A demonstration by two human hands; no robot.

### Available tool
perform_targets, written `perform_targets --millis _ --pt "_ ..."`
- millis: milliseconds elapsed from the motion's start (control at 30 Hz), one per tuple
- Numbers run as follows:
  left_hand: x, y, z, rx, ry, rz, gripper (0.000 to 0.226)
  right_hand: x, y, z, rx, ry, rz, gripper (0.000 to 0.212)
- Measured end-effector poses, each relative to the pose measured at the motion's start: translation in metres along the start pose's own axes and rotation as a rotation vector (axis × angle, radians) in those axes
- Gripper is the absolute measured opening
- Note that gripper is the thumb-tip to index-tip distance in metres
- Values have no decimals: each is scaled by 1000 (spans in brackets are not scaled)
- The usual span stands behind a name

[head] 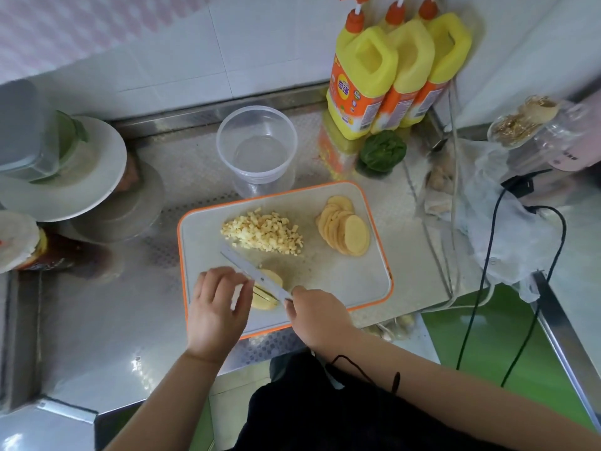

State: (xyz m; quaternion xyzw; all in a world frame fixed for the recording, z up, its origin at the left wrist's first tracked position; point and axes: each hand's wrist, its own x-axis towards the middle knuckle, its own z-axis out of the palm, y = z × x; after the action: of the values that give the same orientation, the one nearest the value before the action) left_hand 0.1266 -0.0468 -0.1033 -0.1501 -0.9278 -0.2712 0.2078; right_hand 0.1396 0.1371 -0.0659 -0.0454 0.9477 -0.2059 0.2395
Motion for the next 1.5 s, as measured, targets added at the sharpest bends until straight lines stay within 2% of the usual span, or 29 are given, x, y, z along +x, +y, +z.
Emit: perform_targets --millis 167,333,633,767,900,1067,1233,1367,1500 --pt "-53 -11 24 -38 -207 -91 37 -2 4 -2 38 -18 25 29" --pt "-59 -13 28 -21 -258 -130 31 -5 1 6 -76 -31 -16 25" --pt "-53 -18 30 -17 -278 -108 27 -6 -4 17 -178 -72 -28 15" --pt "-51 -18 30 -35 -279 -129 4 -5 -6 19 -183 -85 -5 14" --pt "-53 -20 34 -78 -287 -139 6 -3 -6 21 -190 -93 17 15" --pt "-55 -19 36 -109 -275 -143 27 2 -5 34 -156 -144 54 15" --pt "-57 -15 38 -103 -254 -151 26 5 4 43 -127 -97 33 14" --pt "-65 -14 37 -62 -299 -140 28 6 7 39 -123 -84 -12 19" --pt "-66 -15 40 -18 -276 -91 18 2 2 39 -183 -53 -31 16"
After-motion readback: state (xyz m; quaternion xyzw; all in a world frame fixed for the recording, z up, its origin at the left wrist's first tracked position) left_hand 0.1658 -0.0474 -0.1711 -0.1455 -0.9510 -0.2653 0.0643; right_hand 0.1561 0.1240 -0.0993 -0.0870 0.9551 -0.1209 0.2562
